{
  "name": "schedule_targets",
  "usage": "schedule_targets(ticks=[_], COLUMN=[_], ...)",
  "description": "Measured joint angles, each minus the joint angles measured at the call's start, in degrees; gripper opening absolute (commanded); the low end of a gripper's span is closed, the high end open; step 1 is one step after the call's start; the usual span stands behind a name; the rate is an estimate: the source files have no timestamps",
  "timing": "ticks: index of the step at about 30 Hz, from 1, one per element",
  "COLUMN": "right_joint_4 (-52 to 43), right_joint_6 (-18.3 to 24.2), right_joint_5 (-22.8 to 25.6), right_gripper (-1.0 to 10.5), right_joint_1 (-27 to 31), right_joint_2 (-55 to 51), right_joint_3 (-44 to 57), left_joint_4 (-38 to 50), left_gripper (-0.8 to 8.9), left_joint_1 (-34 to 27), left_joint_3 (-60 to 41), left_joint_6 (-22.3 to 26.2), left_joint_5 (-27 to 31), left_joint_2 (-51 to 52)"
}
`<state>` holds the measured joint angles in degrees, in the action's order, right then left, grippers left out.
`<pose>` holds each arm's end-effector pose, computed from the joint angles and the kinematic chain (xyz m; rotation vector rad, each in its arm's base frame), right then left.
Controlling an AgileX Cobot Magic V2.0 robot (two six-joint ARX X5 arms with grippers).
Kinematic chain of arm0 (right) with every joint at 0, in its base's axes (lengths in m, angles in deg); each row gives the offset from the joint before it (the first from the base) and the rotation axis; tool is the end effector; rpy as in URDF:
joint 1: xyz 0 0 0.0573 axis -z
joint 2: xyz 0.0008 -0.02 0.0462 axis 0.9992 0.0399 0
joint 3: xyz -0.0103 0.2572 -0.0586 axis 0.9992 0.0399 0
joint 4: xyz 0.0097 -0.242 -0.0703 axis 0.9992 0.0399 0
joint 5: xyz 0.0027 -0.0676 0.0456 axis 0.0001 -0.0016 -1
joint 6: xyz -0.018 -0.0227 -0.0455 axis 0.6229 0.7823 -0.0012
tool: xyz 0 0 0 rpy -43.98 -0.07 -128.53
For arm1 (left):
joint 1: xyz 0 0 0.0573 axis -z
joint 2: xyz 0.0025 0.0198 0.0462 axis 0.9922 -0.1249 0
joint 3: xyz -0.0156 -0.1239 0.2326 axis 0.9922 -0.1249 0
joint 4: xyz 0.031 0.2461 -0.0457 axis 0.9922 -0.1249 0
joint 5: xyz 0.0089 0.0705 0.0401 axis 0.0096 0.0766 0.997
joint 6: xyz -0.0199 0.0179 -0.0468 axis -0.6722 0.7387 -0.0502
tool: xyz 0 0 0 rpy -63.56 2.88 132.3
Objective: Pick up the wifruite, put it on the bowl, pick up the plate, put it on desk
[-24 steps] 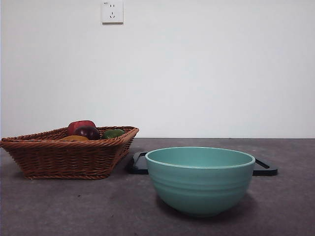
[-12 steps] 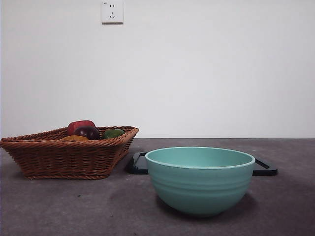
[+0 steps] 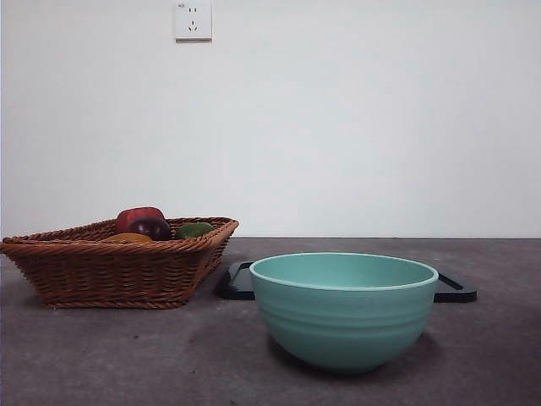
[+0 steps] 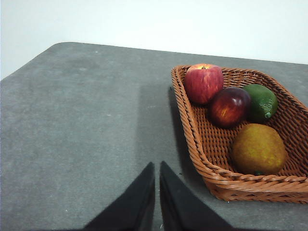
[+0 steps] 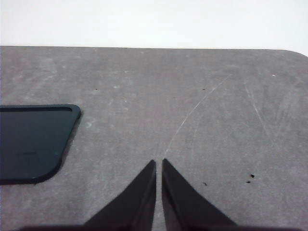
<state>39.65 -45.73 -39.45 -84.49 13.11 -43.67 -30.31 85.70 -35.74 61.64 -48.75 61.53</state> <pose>0.0956 -0.0061 0.1523 0.0320 0.1559 -0.0823 0.0946 -0.0045 0.1563 -0.0872 0.1577 -0.0316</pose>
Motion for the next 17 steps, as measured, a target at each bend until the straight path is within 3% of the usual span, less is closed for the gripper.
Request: schedule_targets(ticks=[17], right_joint_4=[0.0], right_joint_6=[1.7], right_joint_5=[0.0], right_gripper=[0.2], right_joint_1=[-0.3], right_joint_2=[0.0], right_joint_3=[0.0], left_joint_4=[0.0], left_gripper=[0.16], left_joint_1=[0.0], left_joint_3=[0.0], left_joint_6=[0.0], left_joint_5=[0.0], left_joint_2=[0.0])
